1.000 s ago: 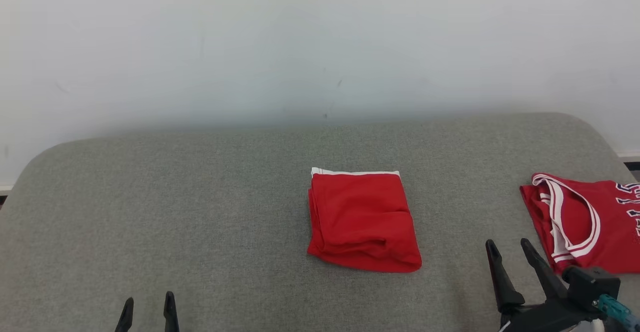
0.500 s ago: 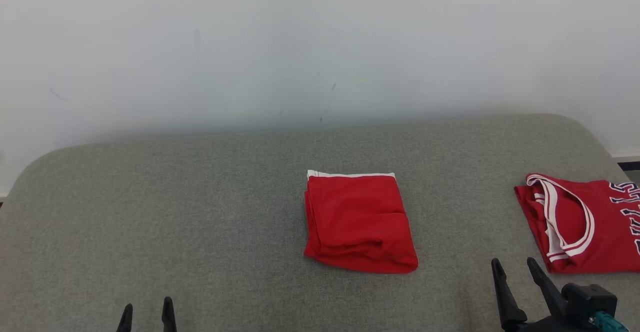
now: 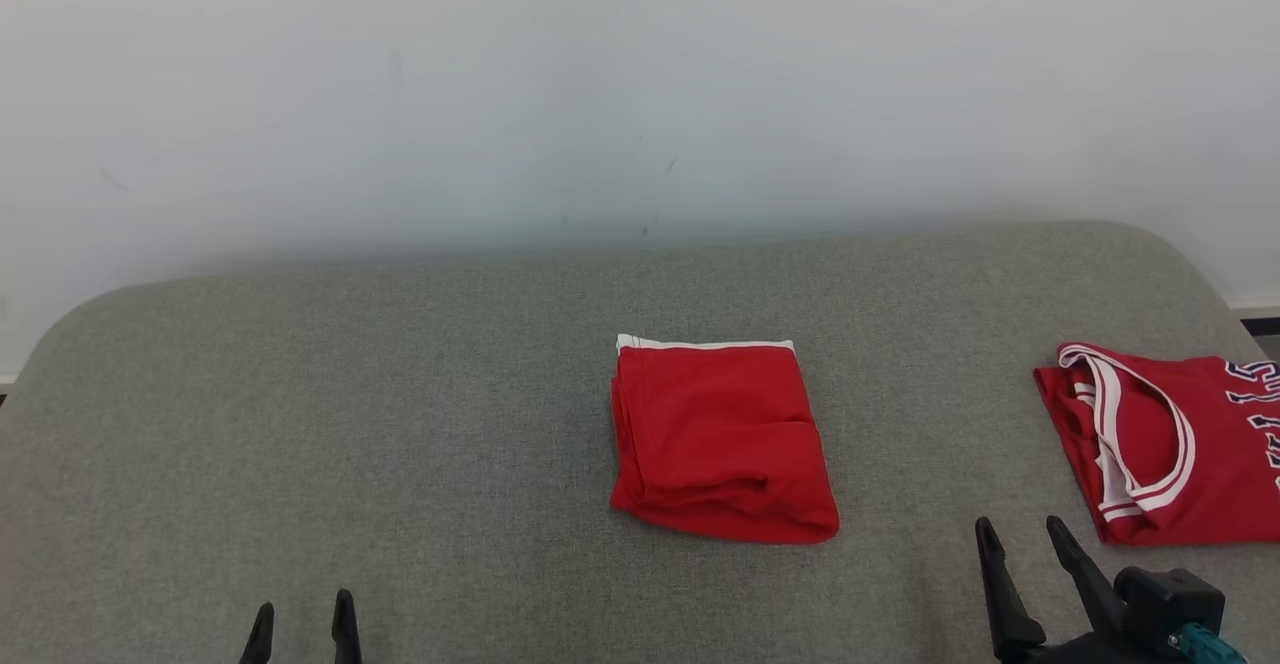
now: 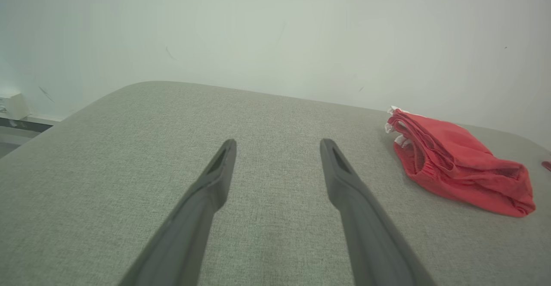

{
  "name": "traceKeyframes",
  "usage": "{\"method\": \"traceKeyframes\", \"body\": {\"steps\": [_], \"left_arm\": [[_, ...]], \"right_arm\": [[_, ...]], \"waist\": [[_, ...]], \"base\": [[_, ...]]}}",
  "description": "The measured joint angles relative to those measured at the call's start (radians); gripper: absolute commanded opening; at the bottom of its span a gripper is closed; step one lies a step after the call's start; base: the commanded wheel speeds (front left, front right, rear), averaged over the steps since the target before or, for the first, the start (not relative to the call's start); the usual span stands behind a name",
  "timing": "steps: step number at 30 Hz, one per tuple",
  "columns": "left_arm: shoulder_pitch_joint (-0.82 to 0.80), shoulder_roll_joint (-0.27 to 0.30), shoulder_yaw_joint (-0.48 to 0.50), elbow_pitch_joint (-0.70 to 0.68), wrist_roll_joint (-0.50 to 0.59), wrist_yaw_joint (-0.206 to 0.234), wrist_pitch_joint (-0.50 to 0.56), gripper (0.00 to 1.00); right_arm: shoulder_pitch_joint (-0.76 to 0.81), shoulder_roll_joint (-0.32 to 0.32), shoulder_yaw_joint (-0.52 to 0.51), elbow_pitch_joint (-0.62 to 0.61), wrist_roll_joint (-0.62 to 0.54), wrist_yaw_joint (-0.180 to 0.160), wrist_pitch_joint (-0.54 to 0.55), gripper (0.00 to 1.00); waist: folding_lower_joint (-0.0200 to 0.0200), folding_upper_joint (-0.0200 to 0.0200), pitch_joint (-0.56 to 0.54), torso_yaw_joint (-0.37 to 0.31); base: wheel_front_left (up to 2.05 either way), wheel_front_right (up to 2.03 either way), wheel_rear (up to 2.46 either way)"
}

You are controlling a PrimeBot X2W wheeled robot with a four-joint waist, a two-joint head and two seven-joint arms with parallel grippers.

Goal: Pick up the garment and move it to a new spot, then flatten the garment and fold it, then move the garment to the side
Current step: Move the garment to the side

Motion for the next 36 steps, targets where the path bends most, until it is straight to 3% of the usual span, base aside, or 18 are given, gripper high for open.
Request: {"method": "traceKeyframes", "body": {"steps": [25,31,36], "left_arm": [[0.0,0.0,-0.012,-0.001,0.005,0.004,0.0,1.0],[-0.004,0.0,-0.026,-0.001,0.009,0.005,0.0,1.0],[-0.011,0.0,-0.049,-0.003,0.009,0.005,0.0,1.0]], "right_arm": [[-0.024,0.023,-0.002,0.013,-0.006,0.0,0.013,1.0],[-0.114,0.014,0.021,0.049,0.028,0.0,0.157,1.0],[-0.267,0.012,0.036,0.104,0.088,0.0,0.368,1.0]], "waist": [[0.0,-0.0001,0.003,0.003],[0.0,0.0,0.011,0.015],[0.0,0.0,0.028,0.039]], "base": [[0.0,0.0,0.0],[0.0,0.0,0.0],[0.0,0.0,0.0]]}}
